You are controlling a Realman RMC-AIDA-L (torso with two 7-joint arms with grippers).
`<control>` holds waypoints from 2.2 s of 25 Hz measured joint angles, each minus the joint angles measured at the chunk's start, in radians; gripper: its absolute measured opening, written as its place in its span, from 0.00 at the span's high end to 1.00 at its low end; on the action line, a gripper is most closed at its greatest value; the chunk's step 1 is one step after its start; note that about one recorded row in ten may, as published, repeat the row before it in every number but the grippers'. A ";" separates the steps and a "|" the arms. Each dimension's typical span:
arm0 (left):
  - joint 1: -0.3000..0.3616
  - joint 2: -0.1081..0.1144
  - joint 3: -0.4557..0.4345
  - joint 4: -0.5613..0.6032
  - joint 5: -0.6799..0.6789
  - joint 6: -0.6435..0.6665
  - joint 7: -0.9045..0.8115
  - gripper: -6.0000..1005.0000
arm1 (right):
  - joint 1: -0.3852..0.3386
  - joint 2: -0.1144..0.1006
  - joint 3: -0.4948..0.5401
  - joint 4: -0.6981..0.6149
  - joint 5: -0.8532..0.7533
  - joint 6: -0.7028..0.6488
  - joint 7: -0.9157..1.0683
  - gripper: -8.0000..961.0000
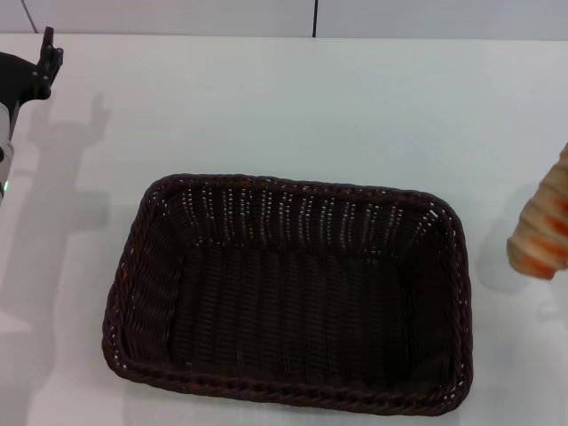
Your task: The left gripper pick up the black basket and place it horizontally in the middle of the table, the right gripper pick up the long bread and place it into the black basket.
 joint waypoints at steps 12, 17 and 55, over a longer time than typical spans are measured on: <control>0.001 -0.002 0.024 -0.012 -0.003 0.006 -0.004 0.20 | 0.171 0.002 -0.009 -0.001 -0.206 -0.185 0.170 0.52; 0.005 -0.002 0.025 -0.014 -0.007 0.005 -0.010 0.20 | 0.235 0.003 -0.012 0.002 -0.310 -0.067 0.225 0.54; 0.166 -0.001 0.017 0.048 -0.011 0.118 -0.314 0.20 | -0.083 0.011 0.677 -0.292 -0.238 0.083 0.247 0.13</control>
